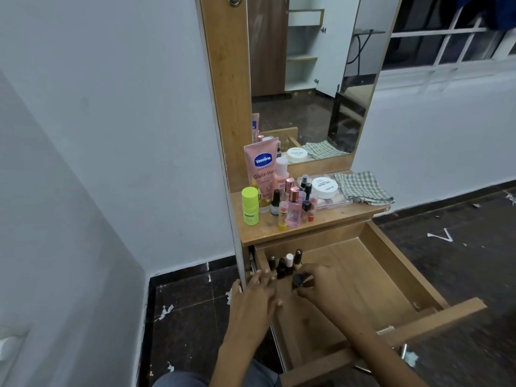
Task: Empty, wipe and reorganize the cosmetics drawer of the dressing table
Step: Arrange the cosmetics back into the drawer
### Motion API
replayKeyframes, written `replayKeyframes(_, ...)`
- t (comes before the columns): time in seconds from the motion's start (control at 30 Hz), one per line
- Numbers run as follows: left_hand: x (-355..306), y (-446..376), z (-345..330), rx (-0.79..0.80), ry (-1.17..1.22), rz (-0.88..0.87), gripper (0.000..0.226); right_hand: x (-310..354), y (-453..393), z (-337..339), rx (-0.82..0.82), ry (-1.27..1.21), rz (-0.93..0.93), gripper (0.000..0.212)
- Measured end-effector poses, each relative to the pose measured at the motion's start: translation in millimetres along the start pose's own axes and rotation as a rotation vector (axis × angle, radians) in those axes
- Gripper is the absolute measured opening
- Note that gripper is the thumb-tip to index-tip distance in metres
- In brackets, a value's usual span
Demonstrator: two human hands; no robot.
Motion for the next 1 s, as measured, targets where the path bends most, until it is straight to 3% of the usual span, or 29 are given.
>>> replayKeyframes(0.1,2.5,2.4,-3.3,0.019,0.006,0.009,0.053,-2.8,-7.8,-15.5,0.108,0.164,-0.071,0.021)
replayKeyframes(0.33,0.4,3.8,-1.6,0.017,-0.011,0.025,0.051,6.9,-28.1,-46.6,0.156,0.168,-0.056,0.027)
replayKeyframes(0.47,-2.0,4.2,-0.1,0.027,-0.028,0.028,0.052,2.5,-29.6,-63.2,0.304,0.18,-0.084,0.033)
replayKeyframes(0.6,-4.5,2.8,1.1,0.042,-0.065,0.036,0.052,4.7,-23.6,-47.3,0.08,0.186,-0.061,0.018)
replayKeyframes(0.87,-3.9,-0.8,-1.4,0.061,-0.093,0.045,0.052,0.0,-19.3,-27.2,0.131,0.069,-0.088,0.021)
replayKeyframes(1.0,-5.1,-7.7,0.1,0.063,-0.133,0.033,0.05,-2.2,-2.9,37.9,-0.258,-0.144,-0.034,0.011)
Point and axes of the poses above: each hand's wrist, its own y-axis away from the middle knuckle, its own z-axis out of the back of the hand, x = y × z, the point moved 10 cm from there along -y, towards the middle knuckle
